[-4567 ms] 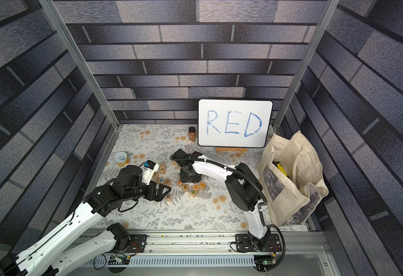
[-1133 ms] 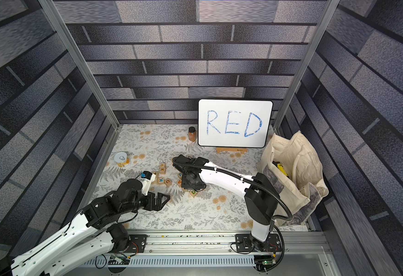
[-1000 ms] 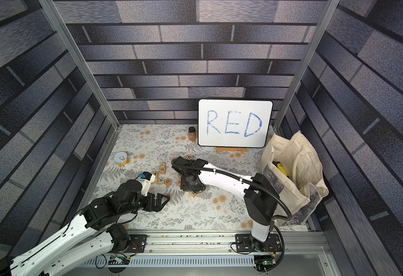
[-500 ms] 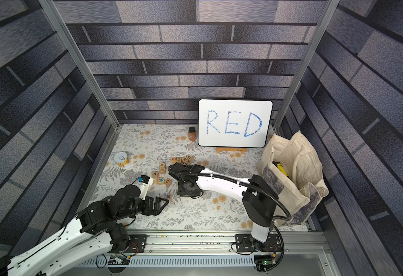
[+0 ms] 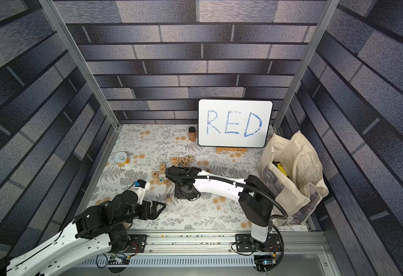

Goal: Assemble the uppercase word "red" with letter blocks
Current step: Place the letter block at the center of the board.

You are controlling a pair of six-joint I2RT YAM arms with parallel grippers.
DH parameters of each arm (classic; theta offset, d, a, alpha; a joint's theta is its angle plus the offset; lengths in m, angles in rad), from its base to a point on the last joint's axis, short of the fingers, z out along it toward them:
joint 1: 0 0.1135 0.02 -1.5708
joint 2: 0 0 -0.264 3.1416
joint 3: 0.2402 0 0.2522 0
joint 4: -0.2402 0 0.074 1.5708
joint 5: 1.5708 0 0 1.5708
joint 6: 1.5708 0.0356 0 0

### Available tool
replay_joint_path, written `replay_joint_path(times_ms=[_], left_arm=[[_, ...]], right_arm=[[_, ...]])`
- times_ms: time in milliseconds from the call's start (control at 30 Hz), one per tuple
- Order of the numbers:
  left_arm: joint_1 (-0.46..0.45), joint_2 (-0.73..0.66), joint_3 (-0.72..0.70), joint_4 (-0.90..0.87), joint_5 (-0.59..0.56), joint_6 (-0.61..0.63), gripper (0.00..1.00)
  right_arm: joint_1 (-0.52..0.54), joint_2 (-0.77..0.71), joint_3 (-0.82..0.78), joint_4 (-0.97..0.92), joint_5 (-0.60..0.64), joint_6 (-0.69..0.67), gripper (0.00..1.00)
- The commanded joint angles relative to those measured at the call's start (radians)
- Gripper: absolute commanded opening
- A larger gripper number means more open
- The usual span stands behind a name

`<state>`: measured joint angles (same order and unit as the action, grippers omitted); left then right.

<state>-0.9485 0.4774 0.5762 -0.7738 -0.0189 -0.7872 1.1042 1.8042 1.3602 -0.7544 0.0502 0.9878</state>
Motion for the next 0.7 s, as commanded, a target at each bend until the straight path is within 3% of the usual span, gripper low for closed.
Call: replay_joint_path(times_ms=[0,667], left_arm=[[-0.009,-0.017,-0.015,-0.033,-0.025,-0.022,1.0],[-0.023,-0.03,-0.021,-0.048,-0.041,-0.048,1.0]], right_arm=[[0.016,0.024,0.008,0.009,-0.004,0.022,0.15],[0.022,0.145,0.084,0.037,-0.019,-0.016,0.14]])
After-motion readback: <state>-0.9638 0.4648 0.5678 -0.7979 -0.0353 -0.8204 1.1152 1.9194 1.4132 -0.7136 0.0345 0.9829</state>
